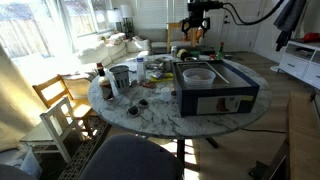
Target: Move the yellow can to the right
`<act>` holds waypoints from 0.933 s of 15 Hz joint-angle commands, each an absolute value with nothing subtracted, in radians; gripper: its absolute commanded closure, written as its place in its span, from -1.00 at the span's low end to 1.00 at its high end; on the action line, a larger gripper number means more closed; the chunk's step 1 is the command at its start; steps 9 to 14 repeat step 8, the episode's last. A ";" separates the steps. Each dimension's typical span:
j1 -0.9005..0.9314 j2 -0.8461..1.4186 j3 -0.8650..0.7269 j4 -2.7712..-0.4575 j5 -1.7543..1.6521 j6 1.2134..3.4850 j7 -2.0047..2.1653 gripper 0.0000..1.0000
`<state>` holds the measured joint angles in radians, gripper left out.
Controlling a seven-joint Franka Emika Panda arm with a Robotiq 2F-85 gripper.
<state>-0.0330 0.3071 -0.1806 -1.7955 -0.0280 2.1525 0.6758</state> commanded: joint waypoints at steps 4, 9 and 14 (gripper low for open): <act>-0.049 -0.050 -0.129 -2.141 -0.040 2.082 0.348 -1.00; -0.059 -0.041 -0.120 -2.114 -0.029 2.074 0.327 -1.00; -0.059 -0.041 -0.120 -2.114 -0.029 2.074 0.327 -1.00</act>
